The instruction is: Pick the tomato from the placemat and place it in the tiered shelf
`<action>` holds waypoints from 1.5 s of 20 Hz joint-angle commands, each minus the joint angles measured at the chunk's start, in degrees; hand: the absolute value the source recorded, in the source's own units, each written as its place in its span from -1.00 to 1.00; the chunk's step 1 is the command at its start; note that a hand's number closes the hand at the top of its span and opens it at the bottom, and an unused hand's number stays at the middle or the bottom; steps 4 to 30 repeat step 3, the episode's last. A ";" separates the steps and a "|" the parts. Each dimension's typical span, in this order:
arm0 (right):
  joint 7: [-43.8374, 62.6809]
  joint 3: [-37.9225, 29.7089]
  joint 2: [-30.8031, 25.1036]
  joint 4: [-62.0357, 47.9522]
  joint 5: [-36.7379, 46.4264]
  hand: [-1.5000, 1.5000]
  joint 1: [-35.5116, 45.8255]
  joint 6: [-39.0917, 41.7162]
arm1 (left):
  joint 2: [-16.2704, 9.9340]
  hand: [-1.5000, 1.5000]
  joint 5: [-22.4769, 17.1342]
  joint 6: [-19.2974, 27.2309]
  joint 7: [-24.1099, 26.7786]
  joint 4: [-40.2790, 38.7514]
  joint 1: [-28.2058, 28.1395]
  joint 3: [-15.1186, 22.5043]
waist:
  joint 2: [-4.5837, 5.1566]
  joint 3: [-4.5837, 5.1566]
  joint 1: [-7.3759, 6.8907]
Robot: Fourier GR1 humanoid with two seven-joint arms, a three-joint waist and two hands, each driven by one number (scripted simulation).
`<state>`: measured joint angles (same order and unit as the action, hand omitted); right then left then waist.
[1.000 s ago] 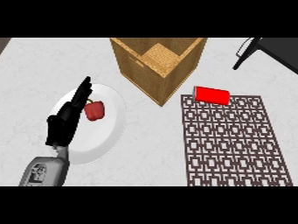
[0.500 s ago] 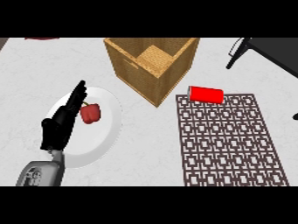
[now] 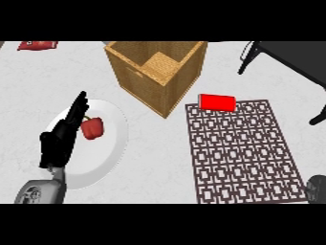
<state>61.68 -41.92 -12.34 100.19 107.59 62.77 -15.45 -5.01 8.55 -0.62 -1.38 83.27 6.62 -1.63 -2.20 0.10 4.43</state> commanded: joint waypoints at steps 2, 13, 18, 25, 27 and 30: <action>-0.37 0.38 4.57 18.42 -1.24 -1.00 -2.96 18.06 | 1.06 0.00 0.34 0.73 -1.12 1.50 -0.60 0.84 | -0.47 -0.04 0.67; 0.29 2.18 7.47 22.38 0.45 -1.00 -3.14 20.40 | 0.46 0.00 0.74 0.55 0.12 0.56 -1.15 0.70 | -0.02 0.04 -0.17; 0.29 2.18 7.47 22.38 0.45 -1.00 -3.14 20.40 | 0.46 0.00 0.74 0.55 0.12 0.56 -1.15 0.70 | -0.02 0.04 -0.17; 0.29 2.18 7.47 22.38 0.45 -1.00 -3.14 20.40 | 0.46 0.00 0.74 0.55 0.12 0.56 -1.15 0.70 | -0.02 0.04 -0.17; 0.29 2.18 7.47 22.38 0.45 -1.00 -3.14 20.40 | 0.46 0.00 0.74 0.55 0.12 0.56 -1.15 0.70 | -0.02 0.04 -0.17; 0.29 2.18 7.47 22.38 0.45 -1.00 -3.14 20.40 | 0.46 0.00 0.74 0.55 0.12 0.56 -1.15 0.70 | -0.02 0.04 -0.17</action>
